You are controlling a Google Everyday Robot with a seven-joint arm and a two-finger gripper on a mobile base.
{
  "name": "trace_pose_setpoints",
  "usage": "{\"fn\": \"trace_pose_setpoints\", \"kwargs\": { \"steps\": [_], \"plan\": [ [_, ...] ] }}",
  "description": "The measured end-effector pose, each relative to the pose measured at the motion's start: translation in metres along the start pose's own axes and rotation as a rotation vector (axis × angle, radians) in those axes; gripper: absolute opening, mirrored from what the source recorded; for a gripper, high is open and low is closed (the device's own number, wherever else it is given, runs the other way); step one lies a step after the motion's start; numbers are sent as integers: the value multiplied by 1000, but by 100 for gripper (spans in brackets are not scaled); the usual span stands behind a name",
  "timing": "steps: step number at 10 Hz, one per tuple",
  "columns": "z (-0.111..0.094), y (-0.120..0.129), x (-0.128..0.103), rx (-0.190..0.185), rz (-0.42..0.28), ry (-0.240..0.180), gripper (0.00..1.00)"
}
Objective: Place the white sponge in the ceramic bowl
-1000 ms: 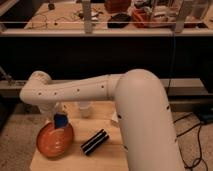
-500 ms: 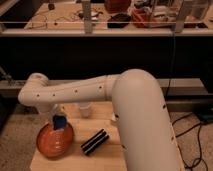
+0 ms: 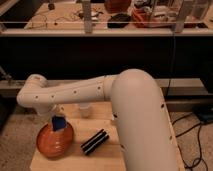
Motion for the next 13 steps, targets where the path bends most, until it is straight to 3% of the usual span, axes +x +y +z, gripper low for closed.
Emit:
{"fn": "trace_pose_setpoints", "kwargs": {
  "steps": [6,13],
  "plan": [
    [1,-5,0,0,-13,-1,79],
    [2,-7,-2,0,-20,-5,80]
  ]
}}
